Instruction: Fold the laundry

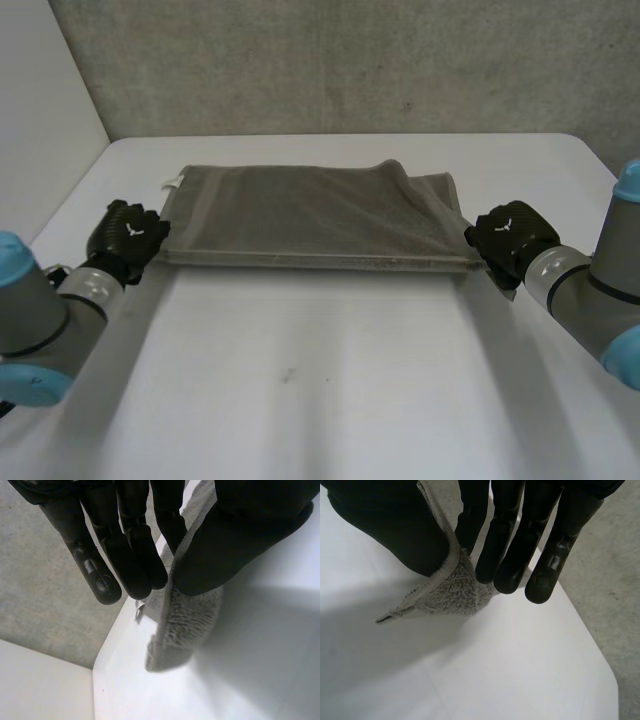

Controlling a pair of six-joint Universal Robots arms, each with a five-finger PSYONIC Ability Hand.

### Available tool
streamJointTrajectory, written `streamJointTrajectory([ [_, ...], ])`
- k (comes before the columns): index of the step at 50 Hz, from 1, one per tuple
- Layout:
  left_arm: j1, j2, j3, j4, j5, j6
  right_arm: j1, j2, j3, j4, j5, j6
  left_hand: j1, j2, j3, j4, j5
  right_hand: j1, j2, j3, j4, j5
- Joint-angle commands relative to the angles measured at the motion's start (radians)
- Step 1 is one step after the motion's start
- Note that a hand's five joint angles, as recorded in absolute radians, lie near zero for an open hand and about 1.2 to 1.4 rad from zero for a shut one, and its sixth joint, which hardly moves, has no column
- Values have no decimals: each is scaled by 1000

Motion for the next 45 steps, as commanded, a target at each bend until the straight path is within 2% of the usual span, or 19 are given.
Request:
streamJointTrajectory([
  [1,41,247,-121,-336,6,25,-17,-61,-7,320,-18,-154,247,188,189,189,207,423,216,214,202,228],
  [2,41,247,-121,-337,6,25,-18,-61,-7,321,-18,-155,247,188,189,189,207,423,216,214,202,228],
  [3,57,288,-130,-442,6,57,-30,-69,-7,391,-17,-218,247,188,189,189,207,423,216,214,202,228],
  [4,57,289,-130,-443,6,57,-43,-84,-2,453,-18,-280,247,188,189,189,207,423,216,214,202,228],
  [6,109,350,-151,-673,9,168,-56,-101,4,503,-20,-335,247,188,189,189,207,423,216,214,202,228],
  [7,109,350,-151,-674,9,169,-56,-101,4,504,-20,-336,247,188,189,189,207,423,216,214,202,228],
  [9,149,382,-159,-829,12,274,-64,-135,7,554,-22,-417,247,188,189,189,207,423,216,214,202,228],
  [13,152,392,-151,-839,27,307,-65,-144,4,556,-28,-458,247,188,189,189,207,423,216,214,202,228],
  [18,137,375,-125,-754,53,293,-64,-141,-36,528,-52,-463,247,188,189,189,207,423,216,214,202,228],
  [20,117,325,-87,-647,52,273,-54,-108,-63,443,-58,-460,247,188,189,189,207,423,216,214,202,228],
  [21,117,324,-87,-647,52,273,-54,-107,-63,442,-58,-460,247,188,189,189,207,423,216,214,202,228],
  [23,87,280,-55,-589,50,258,-45,-40,-92,313,-48,-463,247,188,189,189,207,423,216,214,202,228],
  [24,37,219,11,-508,40,238,-45,-40,-93,312,-48,-463,247,188,189,189,207,423,216,214,202,228],
  [26,11,159,77,-450,26,217,-28,29,-140,164,-45,-463,247,188,189,189,207,423,216,214,202,228],
  [27,11,158,77,-449,26,217,-28,29,-140,163,-45,-463,247,188,189,189,207,423,216,214,202,228],
  [29,-17,56,196,-367,-20,181,-11,113,-187,21,-34,-466,247,188,189,189,207,423,216,214,202,228],
  [30,-17,56,197,-366,-20,181,-11,114,-188,21,-34,-466,247,188,189,189,207,423,216,214,202,228],
  [36,-77,-137,417,-241,-56,155,13,296,-309,-238,-15,-461,247,188,189,189,207,423,216,214,202,228],
  [45,-81,-271,557,-182,-83,143,13,417,-422,-312,-22,-446,247,188,189,189,207,423,216,214,202,228],
])
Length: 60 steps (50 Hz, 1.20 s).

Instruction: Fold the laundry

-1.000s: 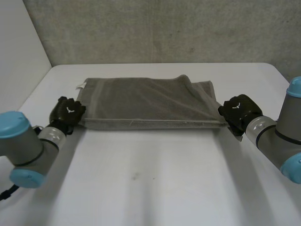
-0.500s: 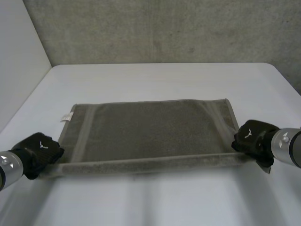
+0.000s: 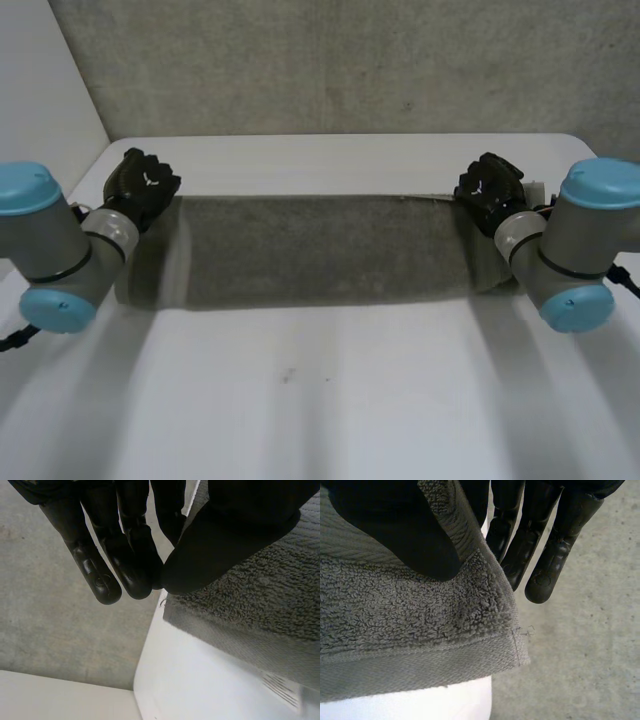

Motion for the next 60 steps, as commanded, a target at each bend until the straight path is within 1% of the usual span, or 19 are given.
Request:
streamJointTrajectory([
  [1,-2,-92,100,32,-16,-5,-1,81,-98,-42,-14,26,193,179,180,178,180,423,216,214,202,227],
  [7,-2,-177,229,27,-21,-16,-3,144,-202,-69,2,118,193,179,180,178,180,423,216,214,202,227],
  [21,-2,-263,277,35,-15,-13,-3,253,-278,-73,-20,126,193,179,180,178,180,423,216,214,202,227],
  [22,-2,-272,280,35,-15,-11,-3,257,-279,-73,-29,128,193,179,180,178,180,128,-80,-82,-93,-68],
  [23,-5,-278,278,35,-13,-10,-3,260,-282,-73,-41,129,2,-13,-11,-13,-12,-253,-461,-462,-474,-449],
  [24,-5,-278,278,35,-13,-10,-3,261,-282,-73,-41,129,0,-14,-13,-15,-14,-257,-464,-466,-478,-453],
  [25,-9,-279,274,36,-13,-7,-3,264,-287,-74,-55,132,-657,-671,-670,-672,-671,-798,-1006,-1008,-1020,-994],
  [26,-14,-280,271,38,-12,-4,-3,262,-290,-79,-66,134,-1029,-1043,-1042,-1043,-1042,-798,-1006,-1008,-1020,-994],
  [32,-22,-264,266,49,-13,-11,-9,241,-291,-120,-66,146,-1029,-1043,-1042,-1043,-1042,-798,-1006,-1008,-1020,-994],
  [35,-22,-212,257,50,-19,-17,-13,176,-275,-154,-57,220,-1029,-1043,-1042,-1043,-1042,-798,-1006,-1008,-1020,-994],
  [40,-22,-94,176,50,-16,-36,-17,37,-218,-148,-25,407,-1029,-1043,-1042,-1043,-1042,-798,-1006,-1008,-1020,-994],
  [42,-22,-48,146,52,-16,-54,-17,-84,-152,-137,6,566,-1029,-1043,-1042,-1043,-1042,-798,-1006,-1008,-1020,-994],
  [44,-22,-3,117,52,-16,-79,-18,-138,-114,-123,12,627,-1029,-1043,-1042,-1043,-1042,-798,-1006,-1008,-1020,-994],
  [48,-16,134,19,49,-18,-192,-36,-233,-51,-37,17,723,-1029,-1043,-1042,-1043,-1042,-798,-1006,-1008,-1020,-994],
  [50,-11,179,-18,47,-16,-237,-65,-307,-14,112,18,782,-1029,-1043,-1042,-1043,-1042,-798,-1006,-1008,-1020,-994],
  [51,-8,222,-56,47,-16,-284,-66,-307,-14,113,18,783,-1029,-1043,-1042,-1043,-1042,-798,-1006,-1008,-1020,-994],
  [53,-6,260,-94,44,-15,-327,-79,-341,8,279,18,844,-1029,-1043,-1042,-1043,-1042,-798,-1006,-1008,-1020,-994],
  [56,-8,318,-165,42,-15,-407,-87,-345,18,355,17,882,-1029,-1043,-1042,-1043,-1042,-798,-1006,-1008,-1020,-994],
  [60,-19,366,-231,41,-15,-471,-128,-350,90,498,8,960,-1029,-1043,-1042,-1043,-1042,-660,-867,-869,-881,-855],
])
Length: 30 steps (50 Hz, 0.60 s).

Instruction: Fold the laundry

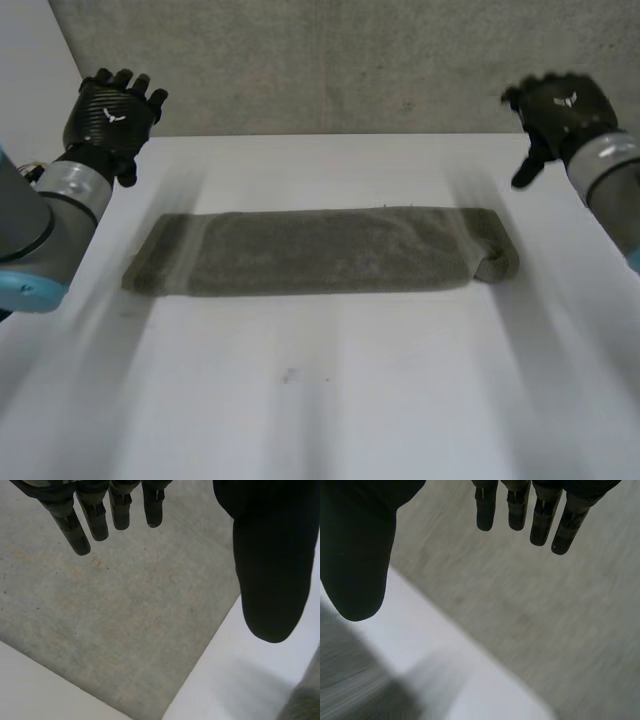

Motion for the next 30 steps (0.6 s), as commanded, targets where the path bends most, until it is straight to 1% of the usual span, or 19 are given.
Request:
streamJointTrajectory([
  [1,-11,116,-148,-5,-1,-154,-58,-9,111,223,-13,106,-5,9,8,7,-28,148,133,148,126,127],
  [2,-14,141,-176,-7,-1,-183,-58,-9,111,223,-13,106,-5,9,8,7,-28,149,133,149,127,127],
  [3,-14,141,-176,-7,-1,-183,-67,-9,146,208,-15,106,-5,9,8,7,-28,224,209,224,202,203],
  [4,-17,159,-200,-8,-1,-214,-74,-9,177,180,-16,109,-5,9,8,7,-28,277,262,277,255,256],
  [7,-36,170,-237,-17,-4,-272,-81,-9,208,146,-16,112,-4,9,9,8,-28,301,286,301,279,280],
  [9,-45,172,-251,-22,-6,-295,-94,0,267,71,-18,112,-4,10,9,8,-28,336,321,336,314,315],
  [10,-56,170,-263,-24,-10,-313,-94,0,268,71,-18,112,-1,12,12,11,-25,336,321,337,315,315],
  [12,-63,167,-276,-25,-19,-326,-94,21,315,-19,-19,106,5,18,18,16,-19,401,385,401,379,379],
  [13,-68,160,-288,-25,-32,-329,-94,21,315,-20,-19,106,17,30,30,28,-7,401,385,401,379,380],
  [14,-68,160,-288,-25,-32,-329,-94,41,332,-68,-22,106,17,30,30,28,-7,416,400,416,394,394],
  [15,-71,155,-300,-24,-47,-327,-94,41,332,-69,-23,106,17,30,30,28,-7,416,400,416,394,394],
  [16,-71,155,-300,-24,-47,-327,-92,59,344,-113,-33,105,17,30,30,28,-7,419,403,419,397,397],
  [19,-74,121,-331,-13,-94,-327,-91,95,352,-164,-41,98,17,30,30,28,-7,436,421,436,415,415],
  [30,-79,110,-337,15,-101,-327,-84,197,318,-202,-36,77,14,27,27,25,-10,524,509,524,502,503],
])
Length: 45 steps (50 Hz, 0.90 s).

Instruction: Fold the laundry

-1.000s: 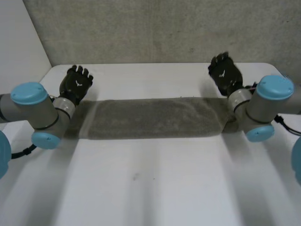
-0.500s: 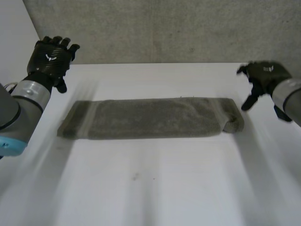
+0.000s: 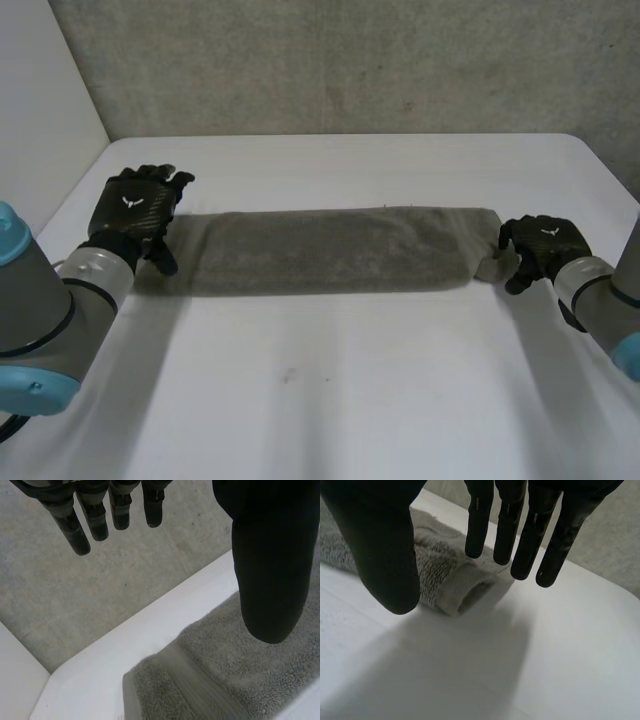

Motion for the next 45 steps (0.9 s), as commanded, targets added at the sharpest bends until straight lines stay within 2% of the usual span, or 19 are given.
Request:
streamJointTrajectory([
  [1,-1,-3,-4,22,0,2,7,71,-35,-11,7,-24,14,25,25,23,-10,248,163,158,158,183],
  [5,-1,-3,-9,27,0,2,8,92,-44,-29,10,-32,14,25,25,23,-10,313,228,223,223,248],
  [7,-1,-5,-9,27,0,2,8,105,-50,-53,12,-34,14,25,25,23,-10,558,472,468,468,493],
  [8,-2,-5,-9,27,0,2,8,105,-50,-54,12,-34,14,25,25,23,-10,559,474,470,470,494],
  [9,-2,-5,-9,27,0,2,8,108,-53,-70,15,-34,14,25,25,23,-10,824,739,734,734,759],
  [11,-2,-8,-9,27,0,2,8,108,-58,-89,21,-32,11,22,22,20,-13,881,796,791,791,816],
  [17,-1,-8,-15,27,0,2,-19,71,-78,-112,113,-35,8,19,19,17,-16,881,796,792,792,816],
  [21,1,-5,-20,27,0,2,-62,42,-87,-104,145,-60,5,16,16,14,-19,881,796,792,792,816],
  [24,-1,-2,-21,27,0,2,-113,36,-93,-87,150,-147,2,13,13,11,-22,881,796,792,792,816],
  [25,-1,-2,-21,27,0,2,-142,36,-98,-78,150,-219,2,13,13,11,-22,881,796,792,792,816],
  [26,-1,-2,-21,27,0,2,-142,36,-98,-78,150,-219,2,13,13,11,-22,881,796,792,792,816],
  [28,-1,-2,-21,27,0,2,-205,39,-113,-70,157,-366,2,13,13,11,-22,881,796,792,792,816],
  [31,-1,-2,-23,27,0,2,-242,33,-130,-72,154,-455,2,13,13,11,-22,881,796,792,792,816],
  [33,-2,-2,-23,27,0,2,-243,33,-142,-75,151,-457,2,13,13,11,-22,881,796,792,792,816],
  [37,-4,0,-24,27,0,2,-236,5,-178,-78,150,-437,2,13,13,11,-22,881,796,792,792,816],
  [40,-4,0,-24,27,0,2,-176,-49,-205,-81,139,-408,2,13,13,11,-22,881,796,792,792,816],
  [42,-4,2,-24,27,0,2,-52,-66,-245,-87,76,-400,2,13,13,11,-22,881,796,792,792,816],
  [45,-4,2,-23,27,0,2,13,-59,-271,-87,24,-403,2,13,13,11,-22,881,796,792,792,816],
])
